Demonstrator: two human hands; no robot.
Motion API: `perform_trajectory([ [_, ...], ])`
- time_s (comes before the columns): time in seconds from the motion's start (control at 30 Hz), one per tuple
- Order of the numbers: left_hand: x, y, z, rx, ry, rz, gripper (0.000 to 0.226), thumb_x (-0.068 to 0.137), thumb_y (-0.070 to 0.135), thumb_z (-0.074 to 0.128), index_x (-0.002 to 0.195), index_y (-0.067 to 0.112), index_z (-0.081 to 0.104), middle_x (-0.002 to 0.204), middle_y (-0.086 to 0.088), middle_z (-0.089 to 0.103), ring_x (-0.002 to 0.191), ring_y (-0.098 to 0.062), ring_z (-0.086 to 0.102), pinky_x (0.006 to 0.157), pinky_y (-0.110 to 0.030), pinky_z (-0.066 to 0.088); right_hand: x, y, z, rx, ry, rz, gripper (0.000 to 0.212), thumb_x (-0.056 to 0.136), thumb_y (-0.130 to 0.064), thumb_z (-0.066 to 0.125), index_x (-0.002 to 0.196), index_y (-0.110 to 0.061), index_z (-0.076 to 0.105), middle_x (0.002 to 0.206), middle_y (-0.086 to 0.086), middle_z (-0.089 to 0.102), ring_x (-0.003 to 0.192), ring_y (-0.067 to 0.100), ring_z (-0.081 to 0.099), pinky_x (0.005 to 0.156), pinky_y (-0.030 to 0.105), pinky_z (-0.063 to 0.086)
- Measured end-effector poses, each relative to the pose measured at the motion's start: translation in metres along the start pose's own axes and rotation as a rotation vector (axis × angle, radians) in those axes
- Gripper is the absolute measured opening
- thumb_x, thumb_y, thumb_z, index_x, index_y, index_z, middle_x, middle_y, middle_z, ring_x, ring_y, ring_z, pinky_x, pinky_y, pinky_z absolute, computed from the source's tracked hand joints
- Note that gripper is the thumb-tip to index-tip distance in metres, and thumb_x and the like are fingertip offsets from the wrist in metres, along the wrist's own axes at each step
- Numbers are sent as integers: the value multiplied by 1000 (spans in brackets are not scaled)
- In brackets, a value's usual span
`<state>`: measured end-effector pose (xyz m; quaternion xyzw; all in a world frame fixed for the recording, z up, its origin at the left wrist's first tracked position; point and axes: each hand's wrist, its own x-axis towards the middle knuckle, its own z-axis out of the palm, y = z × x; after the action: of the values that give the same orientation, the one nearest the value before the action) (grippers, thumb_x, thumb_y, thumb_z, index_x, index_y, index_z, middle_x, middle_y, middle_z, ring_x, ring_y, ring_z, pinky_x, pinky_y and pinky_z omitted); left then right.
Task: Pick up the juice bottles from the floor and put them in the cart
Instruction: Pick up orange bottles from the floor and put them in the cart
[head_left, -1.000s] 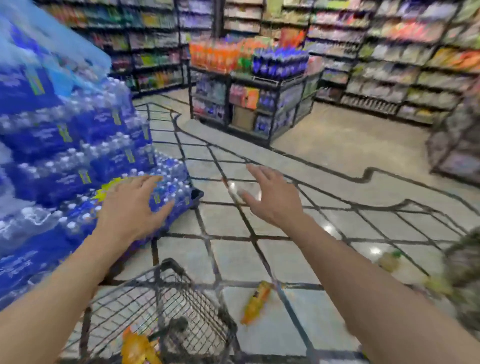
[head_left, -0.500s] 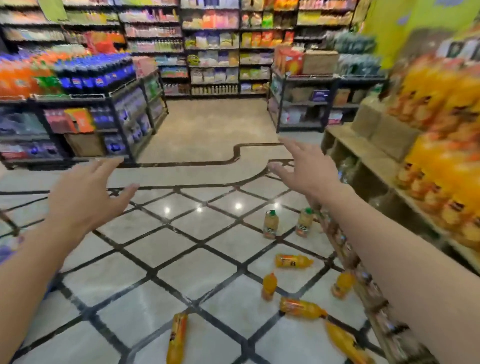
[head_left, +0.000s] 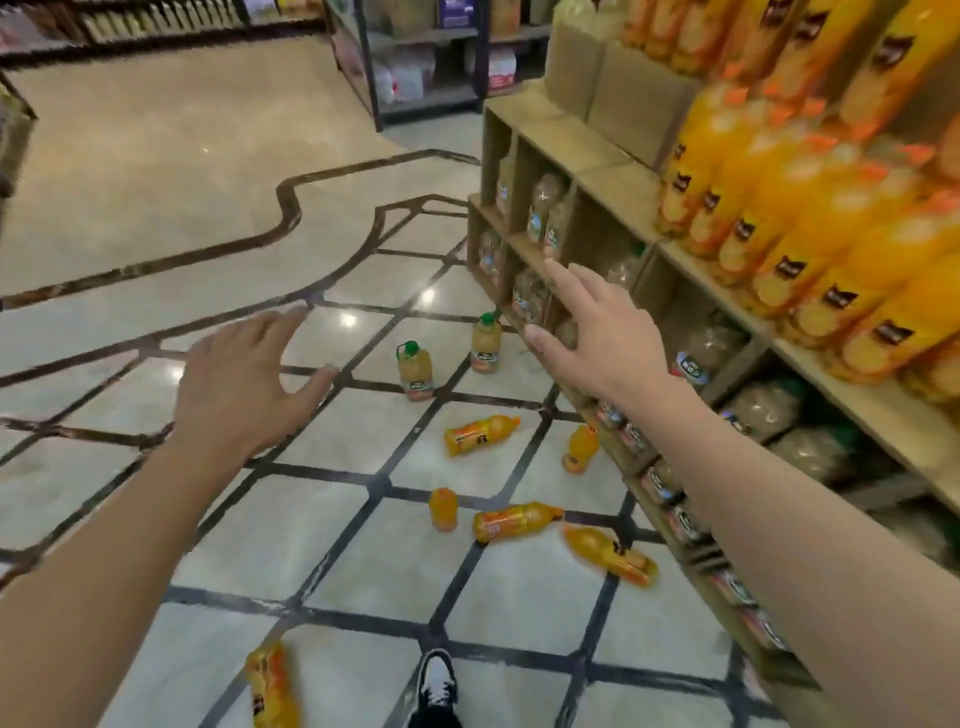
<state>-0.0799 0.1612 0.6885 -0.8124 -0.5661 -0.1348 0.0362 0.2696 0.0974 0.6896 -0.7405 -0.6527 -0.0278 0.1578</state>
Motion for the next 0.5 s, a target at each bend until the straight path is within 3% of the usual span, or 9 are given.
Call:
perform_trajectory([
  [0.27,54,14,179,-156,-203,111,70,86,63,48,142,21,47,135,-10,60,120,-35,56,97,-52,47,3,40,154,15,-212,186,74,95,-64,48,159,-37,22,162,-2,34,142,32,40,100,54,50],
  [0.5,37,27,373,-124,-412,203,76,84,70,38,144,25,45,138,-7,58,122,-33,54,98,-48,44,-29,78,333,48,-441,255,76,96,-67,42,161,-37,15,165,-1,27,147,31,33,109,52,40],
])
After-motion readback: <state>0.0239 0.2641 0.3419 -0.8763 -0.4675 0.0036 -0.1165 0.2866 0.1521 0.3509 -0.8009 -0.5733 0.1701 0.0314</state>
